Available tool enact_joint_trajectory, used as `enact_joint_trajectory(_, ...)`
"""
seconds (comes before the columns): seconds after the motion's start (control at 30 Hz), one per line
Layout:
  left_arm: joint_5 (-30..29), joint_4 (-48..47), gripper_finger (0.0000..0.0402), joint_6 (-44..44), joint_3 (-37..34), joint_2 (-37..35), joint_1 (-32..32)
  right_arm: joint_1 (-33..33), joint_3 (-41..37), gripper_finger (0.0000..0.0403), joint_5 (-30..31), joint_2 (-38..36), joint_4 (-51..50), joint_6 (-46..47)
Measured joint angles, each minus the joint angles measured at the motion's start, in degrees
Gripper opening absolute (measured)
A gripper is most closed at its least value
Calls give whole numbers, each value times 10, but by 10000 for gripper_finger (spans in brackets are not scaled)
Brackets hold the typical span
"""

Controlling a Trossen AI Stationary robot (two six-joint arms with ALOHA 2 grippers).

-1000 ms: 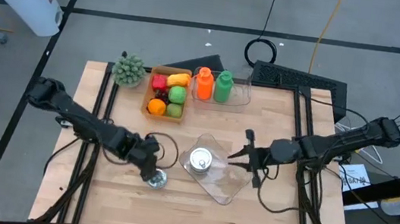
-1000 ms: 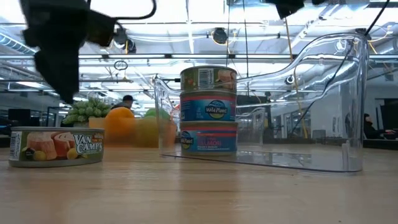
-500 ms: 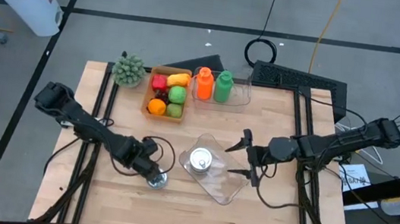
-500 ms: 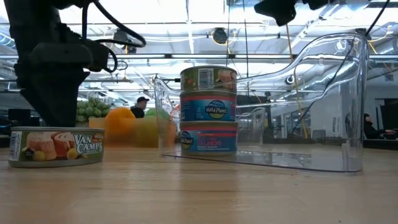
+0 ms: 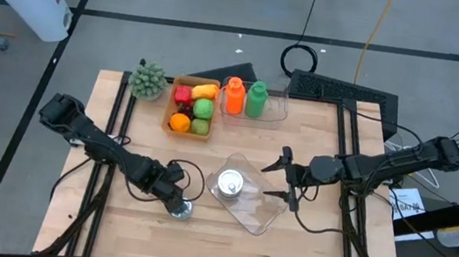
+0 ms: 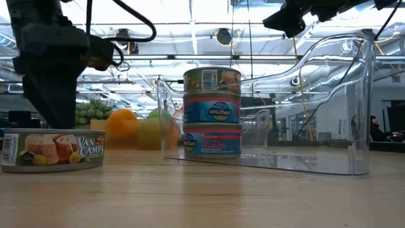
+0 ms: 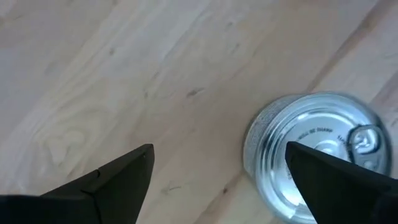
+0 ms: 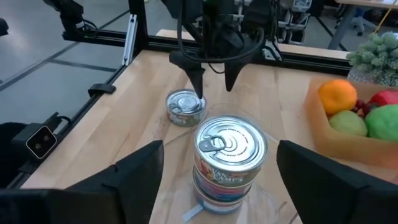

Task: Pick & Place Food Item
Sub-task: Put the green tuna can into the bottom transparent bin

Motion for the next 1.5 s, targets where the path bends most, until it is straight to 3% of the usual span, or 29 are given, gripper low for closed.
enact_joint_trajectory(0.37, -21, -81, 368, -33, 1, 0, 8, 0, -7, 293, 0, 0, 12, -3)
enact_joint_trajectory(0.57, -71, -142, 375, -71, 1, 0, 8, 0, -7, 293, 0, 0, 12, -4)
enact_joint_trajectory(0.77, -62, -166, 372, -94, -2, 0, 18, 0, -8, 293, 0, 0, 12, -4)
enact_joint_trajectory(1.23, -26, -85, 328, -65, -69, -13, 47, 0, -8, 293, 0, 0, 12, -4)
enact_joint_trajectory(1.33, -14, -18, 317, -18, -66, -14, 48, 0, -8, 293, 0, 0, 11, -4)
enact_joint_trajectory(1.5, 68, 126, 292, 58, -62, -5, 47, 0, -8, 293, 0, 0, 9, -4)
